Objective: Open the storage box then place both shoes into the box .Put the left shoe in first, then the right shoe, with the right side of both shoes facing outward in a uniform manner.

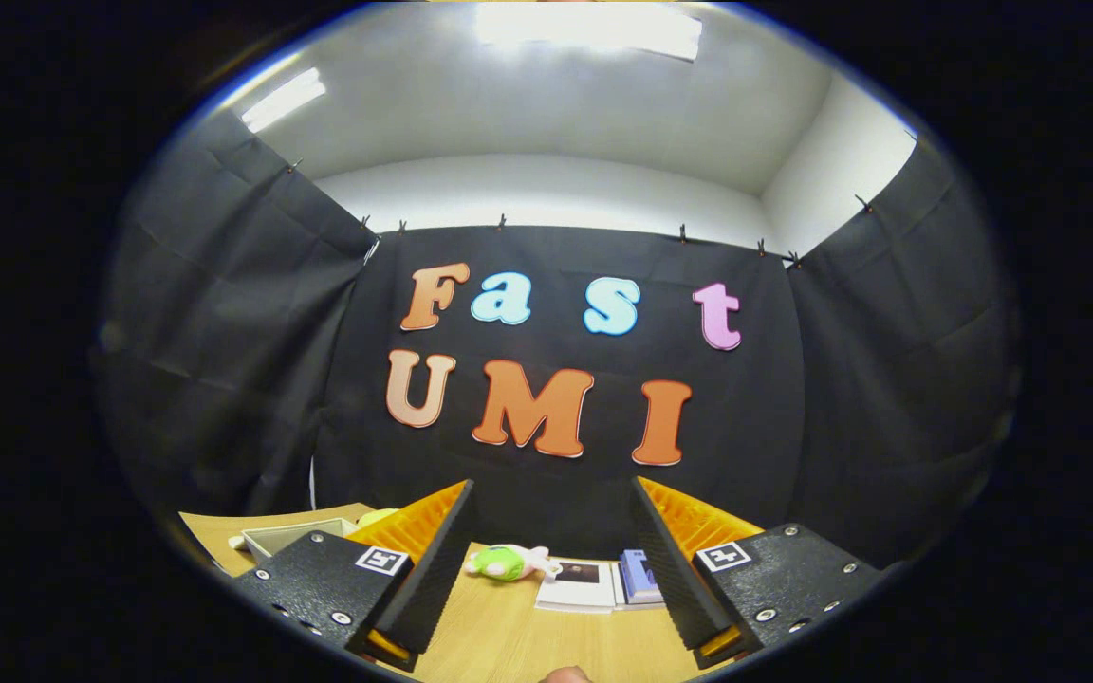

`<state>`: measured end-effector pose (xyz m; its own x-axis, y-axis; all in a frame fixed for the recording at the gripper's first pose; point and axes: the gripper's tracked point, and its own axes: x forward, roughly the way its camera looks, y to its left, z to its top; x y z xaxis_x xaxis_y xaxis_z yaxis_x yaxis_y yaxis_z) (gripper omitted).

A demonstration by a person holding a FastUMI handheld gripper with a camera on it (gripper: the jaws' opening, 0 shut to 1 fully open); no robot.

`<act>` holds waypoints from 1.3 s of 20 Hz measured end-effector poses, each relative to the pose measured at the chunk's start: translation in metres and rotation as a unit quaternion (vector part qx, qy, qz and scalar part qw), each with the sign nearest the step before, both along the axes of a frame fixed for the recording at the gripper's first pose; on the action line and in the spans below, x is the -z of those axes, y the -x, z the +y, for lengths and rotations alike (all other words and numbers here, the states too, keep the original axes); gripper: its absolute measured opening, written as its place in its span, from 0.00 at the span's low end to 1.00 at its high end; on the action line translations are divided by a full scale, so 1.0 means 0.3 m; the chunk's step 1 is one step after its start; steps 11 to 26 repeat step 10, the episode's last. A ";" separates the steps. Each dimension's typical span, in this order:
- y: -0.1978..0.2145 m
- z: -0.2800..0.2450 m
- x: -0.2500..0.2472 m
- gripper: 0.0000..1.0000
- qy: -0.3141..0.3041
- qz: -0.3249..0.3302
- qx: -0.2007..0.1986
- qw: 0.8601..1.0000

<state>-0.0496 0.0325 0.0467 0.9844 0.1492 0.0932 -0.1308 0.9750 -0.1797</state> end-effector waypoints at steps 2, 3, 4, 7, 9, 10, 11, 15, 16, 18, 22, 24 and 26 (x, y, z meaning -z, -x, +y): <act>0.017 0.012 -0.011 0.95 0.017 -0.012 -0.003 1.000; 0.030 0.032 -0.006 0.96 0.026 -0.012 -0.013 1.000; 0.040 0.050 0.001 0.97 0.035 -0.012 -0.020 0.999; 0.061 0.093 -0.004 0.98 0.066 -0.029 -0.031 0.997; 0.062 0.107 -0.023 0.98 0.083 -0.046 -0.028 0.995; 0.068 0.111 -0.028 0.98 0.086 -0.051 -0.027 0.995; 0.068 0.111 -0.028 0.98 0.086 -0.051 -0.027 0.995; 0.068 0.111 -0.028 0.98 0.086 -0.051 -0.027 0.995; 0.068 0.111 -0.028 0.98 0.086 -0.051 -0.027 0.995; 0.068 0.111 -0.028 0.98 0.086 -0.051 -0.027 0.995; 0.068 0.111 -0.028 0.98 0.086 -0.051 -0.027 0.995; 0.068 0.111 -0.028 0.98 0.086 -0.051 -0.027 0.995; 0.068 0.111 -0.028 0.98 0.086 -0.051 -0.027 0.995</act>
